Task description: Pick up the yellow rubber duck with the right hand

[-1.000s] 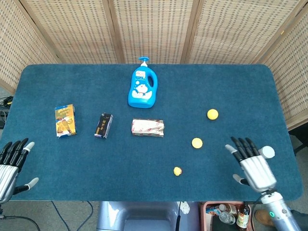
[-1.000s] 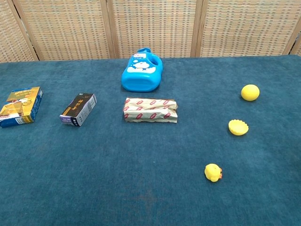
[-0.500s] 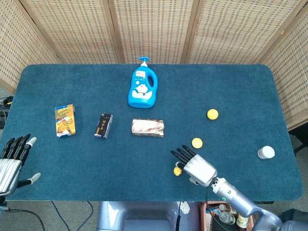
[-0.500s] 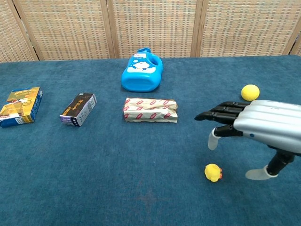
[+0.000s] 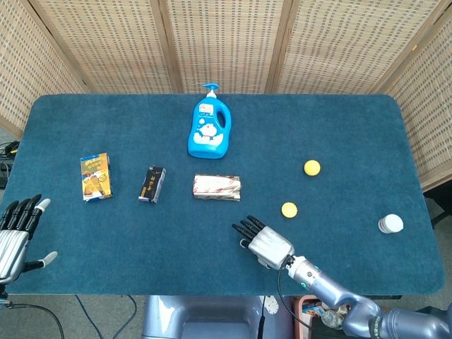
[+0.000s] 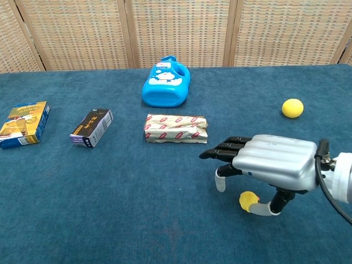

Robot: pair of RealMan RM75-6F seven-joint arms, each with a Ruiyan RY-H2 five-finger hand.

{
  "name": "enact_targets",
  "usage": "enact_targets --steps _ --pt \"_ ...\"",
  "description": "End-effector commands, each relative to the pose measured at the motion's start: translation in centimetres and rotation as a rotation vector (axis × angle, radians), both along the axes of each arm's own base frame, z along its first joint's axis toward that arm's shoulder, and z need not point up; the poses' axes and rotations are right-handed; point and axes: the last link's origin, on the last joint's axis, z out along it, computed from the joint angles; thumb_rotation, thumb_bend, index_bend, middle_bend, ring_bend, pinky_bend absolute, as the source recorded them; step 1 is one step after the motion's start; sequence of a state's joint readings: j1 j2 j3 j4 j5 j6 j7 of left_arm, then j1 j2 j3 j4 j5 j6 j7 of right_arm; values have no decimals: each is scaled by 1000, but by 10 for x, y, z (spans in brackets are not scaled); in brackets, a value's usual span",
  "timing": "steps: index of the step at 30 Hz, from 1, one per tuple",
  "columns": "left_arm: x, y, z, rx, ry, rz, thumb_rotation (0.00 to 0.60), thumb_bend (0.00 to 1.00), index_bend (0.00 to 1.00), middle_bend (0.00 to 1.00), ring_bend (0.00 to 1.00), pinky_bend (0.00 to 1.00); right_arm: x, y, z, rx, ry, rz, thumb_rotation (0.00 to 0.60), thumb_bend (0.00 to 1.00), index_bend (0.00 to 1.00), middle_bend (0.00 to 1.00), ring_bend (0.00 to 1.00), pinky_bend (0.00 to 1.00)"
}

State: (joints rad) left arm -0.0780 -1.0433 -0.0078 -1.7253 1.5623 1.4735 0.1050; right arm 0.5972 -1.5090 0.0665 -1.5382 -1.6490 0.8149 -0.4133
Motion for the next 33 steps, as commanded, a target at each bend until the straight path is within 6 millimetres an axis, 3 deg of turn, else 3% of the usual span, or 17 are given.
enact_targets --steps 1,25,33 --pt "-1 0 1 -2 -4 9 600 0 0 0 0 0 -1 -1 -6 0 20 0 600 291 343 0 0 0" --pt "-1 -1 5 -3 -13 11 600 0 0 0 0 0 -19 -6 -7 -43 87 -21 600 300 386 0 0 18" --pt "0 -2 5 -3 -15 6 600 0 0 0 0 0 -22 -8 -5 -45 85 -26 600 344 508 0 0 40"
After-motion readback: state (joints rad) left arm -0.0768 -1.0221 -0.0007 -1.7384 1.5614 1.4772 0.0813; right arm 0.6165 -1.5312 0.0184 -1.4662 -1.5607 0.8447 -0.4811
